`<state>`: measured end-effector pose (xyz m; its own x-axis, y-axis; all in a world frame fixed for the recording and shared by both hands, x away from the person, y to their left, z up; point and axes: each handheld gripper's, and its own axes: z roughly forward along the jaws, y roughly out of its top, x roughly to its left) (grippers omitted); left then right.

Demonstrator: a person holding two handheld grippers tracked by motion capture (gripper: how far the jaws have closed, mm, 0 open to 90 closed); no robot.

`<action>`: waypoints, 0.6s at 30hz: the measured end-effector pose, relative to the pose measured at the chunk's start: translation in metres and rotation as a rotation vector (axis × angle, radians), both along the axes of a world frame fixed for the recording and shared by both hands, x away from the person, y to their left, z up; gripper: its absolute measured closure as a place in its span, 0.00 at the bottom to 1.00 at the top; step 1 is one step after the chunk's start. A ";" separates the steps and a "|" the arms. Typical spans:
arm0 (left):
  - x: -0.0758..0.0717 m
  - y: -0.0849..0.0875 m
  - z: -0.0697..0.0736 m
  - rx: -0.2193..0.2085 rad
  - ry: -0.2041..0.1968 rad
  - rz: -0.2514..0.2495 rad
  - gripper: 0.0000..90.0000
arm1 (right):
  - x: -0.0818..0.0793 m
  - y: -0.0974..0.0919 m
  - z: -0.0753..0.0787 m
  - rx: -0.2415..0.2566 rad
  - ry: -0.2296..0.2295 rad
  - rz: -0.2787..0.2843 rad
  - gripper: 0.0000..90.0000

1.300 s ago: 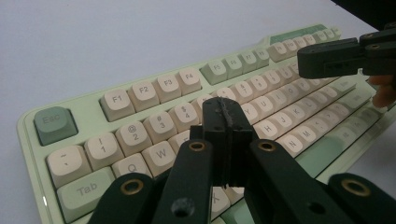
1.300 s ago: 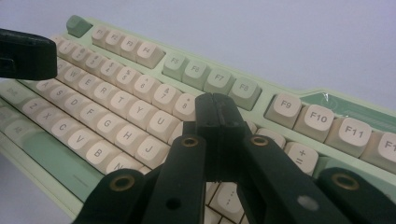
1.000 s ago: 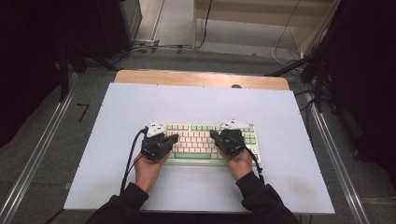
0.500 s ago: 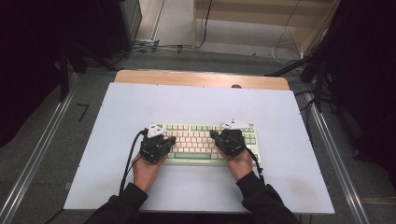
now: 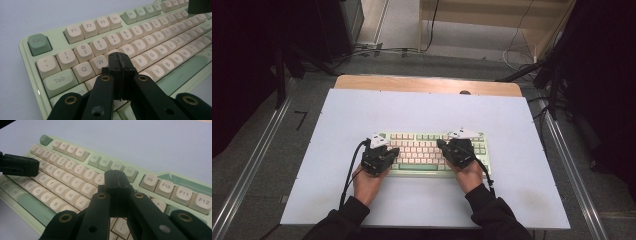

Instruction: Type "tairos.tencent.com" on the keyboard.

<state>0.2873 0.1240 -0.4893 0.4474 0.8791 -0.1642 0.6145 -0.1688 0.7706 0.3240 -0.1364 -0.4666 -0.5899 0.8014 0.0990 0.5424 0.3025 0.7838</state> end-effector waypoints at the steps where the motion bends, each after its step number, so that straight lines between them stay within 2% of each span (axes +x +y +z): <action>1: 0.000 0.000 0.000 0.000 0.000 0.000 1.00 | 0.000 0.000 0.000 0.001 0.000 0.000 0.97; 18: 0.000 0.001 0.000 0.004 -0.001 0.001 1.00 | 0.000 0.000 0.001 -0.001 -0.001 -0.001 0.97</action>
<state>0.2874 0.1245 -0.4895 0.4471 0.8801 -0.1602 0.6138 -0.1715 0.7706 0.3240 -0.1369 -0.4658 -0.5894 0.8019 0.0978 0.5417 0.3025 0.7842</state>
